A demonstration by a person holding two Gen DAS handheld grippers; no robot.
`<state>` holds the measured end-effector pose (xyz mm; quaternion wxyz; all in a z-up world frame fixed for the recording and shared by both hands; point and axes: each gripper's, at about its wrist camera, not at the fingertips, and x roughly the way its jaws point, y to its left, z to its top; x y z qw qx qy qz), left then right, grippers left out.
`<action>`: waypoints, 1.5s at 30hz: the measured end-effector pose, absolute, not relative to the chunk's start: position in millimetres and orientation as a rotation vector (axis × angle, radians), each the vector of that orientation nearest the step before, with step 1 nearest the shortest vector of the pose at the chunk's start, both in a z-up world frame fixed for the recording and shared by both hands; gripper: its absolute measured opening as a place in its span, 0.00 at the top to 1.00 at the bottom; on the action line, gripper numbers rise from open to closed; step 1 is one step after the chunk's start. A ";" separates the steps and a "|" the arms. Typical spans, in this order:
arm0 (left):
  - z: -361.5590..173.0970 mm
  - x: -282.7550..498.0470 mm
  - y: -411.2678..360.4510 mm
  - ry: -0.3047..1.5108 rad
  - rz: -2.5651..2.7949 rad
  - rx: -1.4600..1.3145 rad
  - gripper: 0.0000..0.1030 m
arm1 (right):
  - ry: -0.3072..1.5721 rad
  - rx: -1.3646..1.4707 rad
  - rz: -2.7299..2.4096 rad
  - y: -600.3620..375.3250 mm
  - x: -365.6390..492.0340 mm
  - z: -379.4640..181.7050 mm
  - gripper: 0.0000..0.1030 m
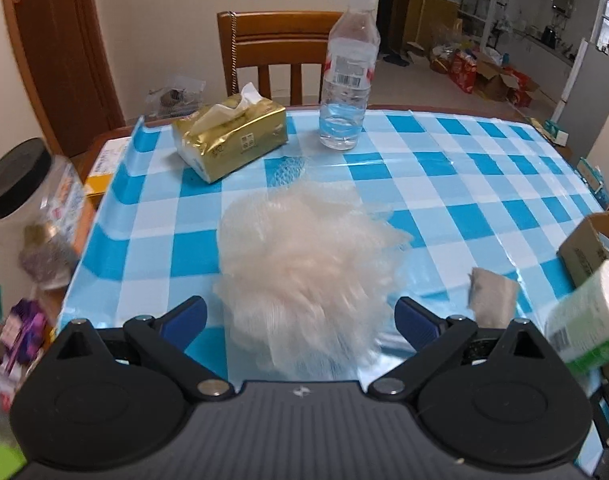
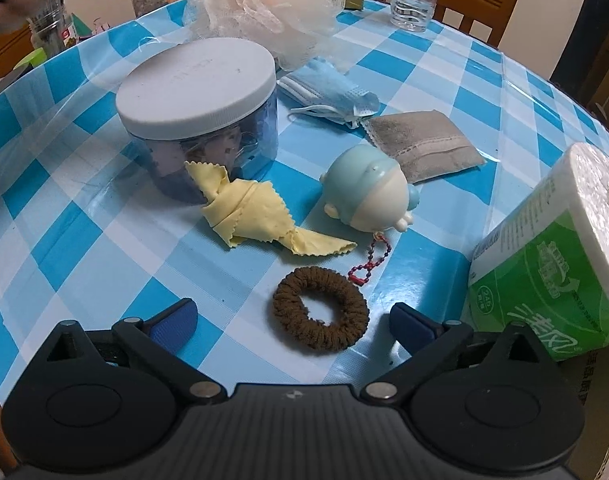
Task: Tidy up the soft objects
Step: 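Grasp the brown hair tie with the right gripper while the left grasps the mesh puff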
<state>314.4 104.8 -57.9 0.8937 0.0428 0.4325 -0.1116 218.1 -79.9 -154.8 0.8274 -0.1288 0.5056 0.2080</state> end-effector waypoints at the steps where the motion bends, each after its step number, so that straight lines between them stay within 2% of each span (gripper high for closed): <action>1: -61.7 321.1 105.7 0.903 -0.227 0.084 0.03 | 1.075 -0.275 0.443 -79.9 217.8 -154.5 0.00; 17: -112.3 373.3 119.9 0.955 -0.256 -0.073 0.02 | 1.051 -0.275 0.452 -81.9 213.8 -154.7 0.00; 29: -119.8 375.7 117.0 0.959 -0.274 -0.106 0.04 | 1.073 -0.274 0.438 -80.0 216.9 -153.9 0.01; 35: -120.8 376.6 118.2 0.956 -0.268 -0.121 0.05 | 1.058 -0.255 0.412 -80.7 217.5 -149.0 0.21; 39: -118.2 373.8 118.2 0.947 -0.283 -0.139 0.20 | 1.064 -0.244 0.391 -82.9 219.6 -145.7 0.33; 45: -113.1 368.5 117.8 0.931 -0.283 -0.148 0.36 | 1.072 -0.240 0.370 -83.9 221.7 -142.5 0.50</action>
